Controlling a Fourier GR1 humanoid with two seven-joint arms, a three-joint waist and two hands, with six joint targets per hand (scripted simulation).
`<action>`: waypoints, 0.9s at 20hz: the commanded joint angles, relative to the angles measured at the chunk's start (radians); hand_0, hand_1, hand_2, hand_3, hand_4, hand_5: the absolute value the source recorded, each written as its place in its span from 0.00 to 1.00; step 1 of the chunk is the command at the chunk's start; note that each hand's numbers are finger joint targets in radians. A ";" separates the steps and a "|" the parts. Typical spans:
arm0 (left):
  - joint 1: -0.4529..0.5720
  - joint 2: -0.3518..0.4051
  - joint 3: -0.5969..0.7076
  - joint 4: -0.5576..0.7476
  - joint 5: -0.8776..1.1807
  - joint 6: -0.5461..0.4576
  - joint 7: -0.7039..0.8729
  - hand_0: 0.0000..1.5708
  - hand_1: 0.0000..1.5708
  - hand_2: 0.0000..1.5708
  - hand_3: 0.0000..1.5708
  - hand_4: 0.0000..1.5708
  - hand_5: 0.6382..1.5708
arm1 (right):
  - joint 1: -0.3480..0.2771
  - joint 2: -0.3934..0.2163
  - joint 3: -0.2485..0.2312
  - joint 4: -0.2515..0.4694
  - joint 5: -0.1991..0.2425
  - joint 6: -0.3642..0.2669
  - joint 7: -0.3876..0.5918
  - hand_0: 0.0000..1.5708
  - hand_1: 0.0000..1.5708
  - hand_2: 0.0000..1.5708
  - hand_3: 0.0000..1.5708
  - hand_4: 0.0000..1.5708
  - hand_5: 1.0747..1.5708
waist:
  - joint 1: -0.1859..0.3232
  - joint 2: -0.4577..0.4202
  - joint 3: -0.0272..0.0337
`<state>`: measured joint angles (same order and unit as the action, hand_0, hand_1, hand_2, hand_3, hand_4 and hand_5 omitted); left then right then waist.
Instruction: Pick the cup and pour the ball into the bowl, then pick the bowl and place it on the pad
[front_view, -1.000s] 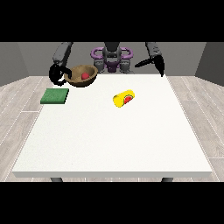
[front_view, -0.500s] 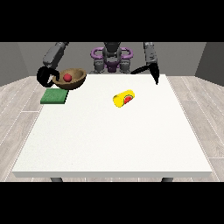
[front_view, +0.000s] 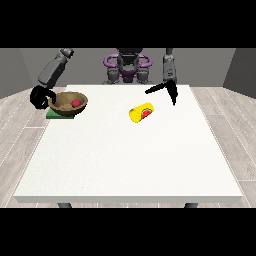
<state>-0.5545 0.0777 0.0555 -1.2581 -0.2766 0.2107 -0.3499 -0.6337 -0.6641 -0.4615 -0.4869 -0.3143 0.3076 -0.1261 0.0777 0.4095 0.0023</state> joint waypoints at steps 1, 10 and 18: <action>0.003 0.020 -0.003 -0.080 -0.005 -0.003 0.037 0.00 0.00 0.00 0.00 0.00 0.99 | -0.009 -0.106 -0.017 0.057 0.009 0.066 -0.037 1.00 1.00 1.00 0.00 0.66 0.99 | 0.000 0.053 -0.0001; 0.046 0.014 -0.048 -0.305 -0.048 0.019 0.156 0.00 0.00 0.00 0.00 0.00 0.99 | -0.026 -0.092 0.003 0.129 0.066 0.034 -0.202 1.00 1.00 1.00 0.28 0.66 1.00 | -0.009 0.114 0.0003; 0.143 0.002 -0.084 -0.406 -0.036 -0.017 0.197 0.00 0.00 0.00 0.00 0.00 1.00 | -0.070 -0.190 -0.058 0.208 -0.012 0.141 -0.039 1.00 1.00 1.00 0.17 0.47 1.00 | -0.012 0.052 -0.0003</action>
<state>-0.4609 0.0852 -0.0139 -1.5961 -0.3102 0.1955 -0.1717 -0.7054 -0.8195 -0.5071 -0.3086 -0.3130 0.4067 -0.1920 0.0666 0.4730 0.0018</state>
